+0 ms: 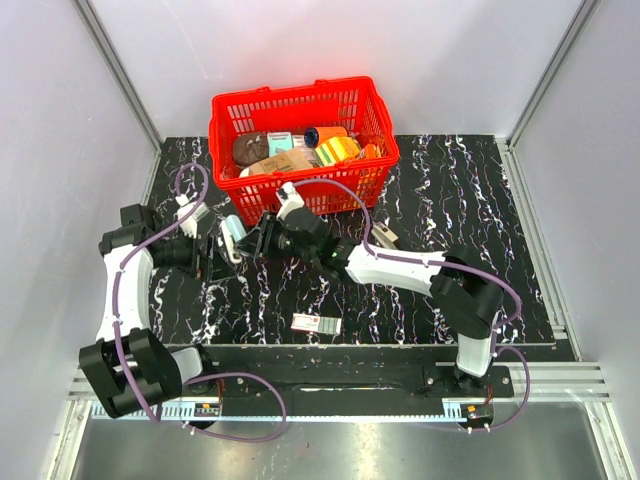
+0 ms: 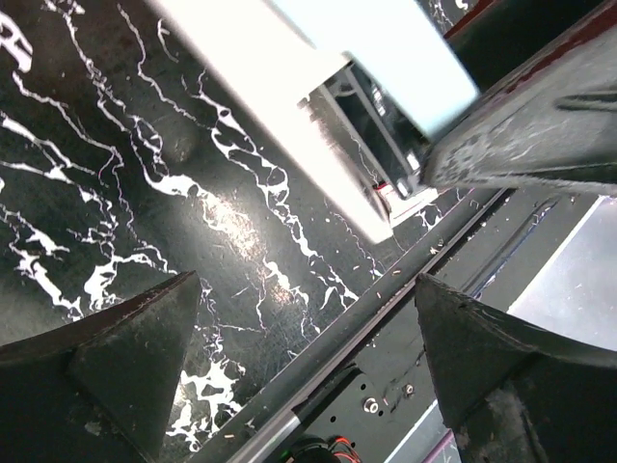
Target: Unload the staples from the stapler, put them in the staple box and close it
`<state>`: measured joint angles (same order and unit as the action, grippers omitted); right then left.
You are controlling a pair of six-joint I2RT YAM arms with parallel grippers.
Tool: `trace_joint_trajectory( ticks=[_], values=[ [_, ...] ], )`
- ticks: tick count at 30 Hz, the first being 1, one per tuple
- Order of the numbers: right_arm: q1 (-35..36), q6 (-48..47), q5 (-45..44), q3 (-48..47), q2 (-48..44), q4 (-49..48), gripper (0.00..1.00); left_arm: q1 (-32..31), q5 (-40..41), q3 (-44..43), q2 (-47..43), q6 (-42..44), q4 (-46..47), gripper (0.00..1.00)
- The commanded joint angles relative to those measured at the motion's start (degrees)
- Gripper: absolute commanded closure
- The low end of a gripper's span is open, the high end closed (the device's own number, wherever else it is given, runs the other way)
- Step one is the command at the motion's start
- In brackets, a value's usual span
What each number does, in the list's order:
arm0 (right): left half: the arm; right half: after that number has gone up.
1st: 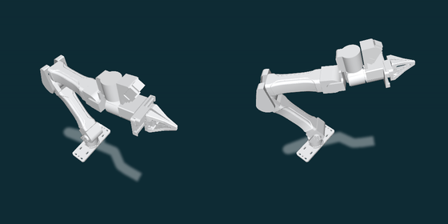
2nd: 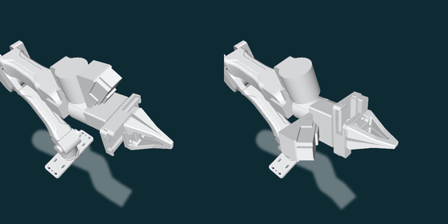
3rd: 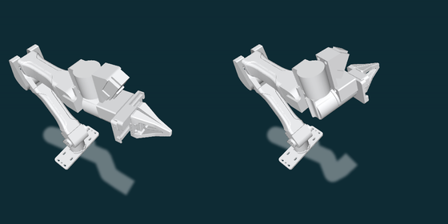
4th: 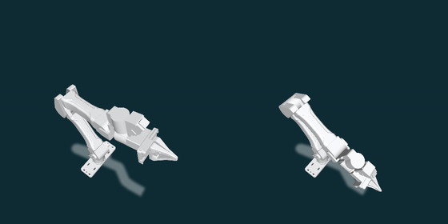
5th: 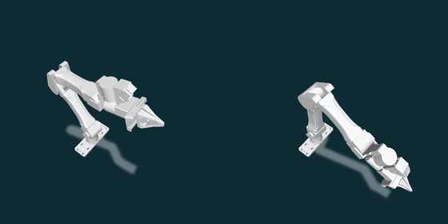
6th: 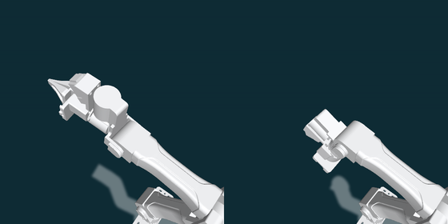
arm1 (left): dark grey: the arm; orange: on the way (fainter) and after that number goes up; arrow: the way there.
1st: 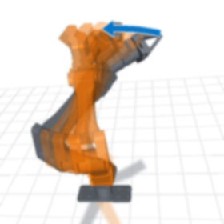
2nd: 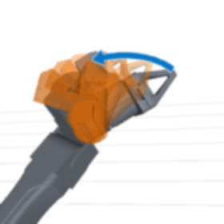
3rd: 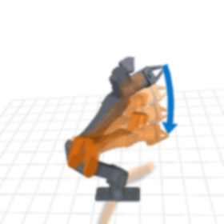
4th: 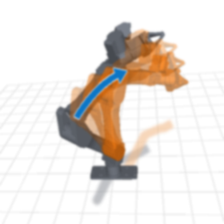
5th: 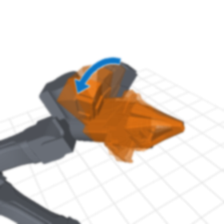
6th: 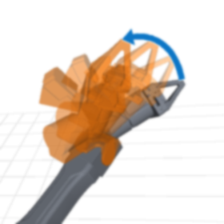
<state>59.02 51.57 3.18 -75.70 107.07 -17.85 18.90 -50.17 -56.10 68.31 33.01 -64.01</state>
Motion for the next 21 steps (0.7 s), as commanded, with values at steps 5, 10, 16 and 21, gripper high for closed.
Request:
trace_joint_trajectory(
  ticks=[5,10,16,21],
  values=[
    [2.06,4.76,0.51,1.70,-3.97,-8.25,1.00,-2.37,-4.50,-0.16,-4.50,2.49,4.06,0.13],
    [2.32,5.47,0.69,1.79,-4.32,-8.96,1.00,-2.64,-2.74,0.64,-7.31,2.93,6.26,0.42],
    [3.20,6.44,1.65,2.40,-4.06,-9.75,1.00,-2.72,-1.51,2.04,-9.69,3.11,7.58,0.57],
    [4.08,6.35,1.74,5.03,-4.76,-9.84,1.00,-2.81,-1.51,2.13,-10.22,5.03,7.15,0.59]
  ],
)
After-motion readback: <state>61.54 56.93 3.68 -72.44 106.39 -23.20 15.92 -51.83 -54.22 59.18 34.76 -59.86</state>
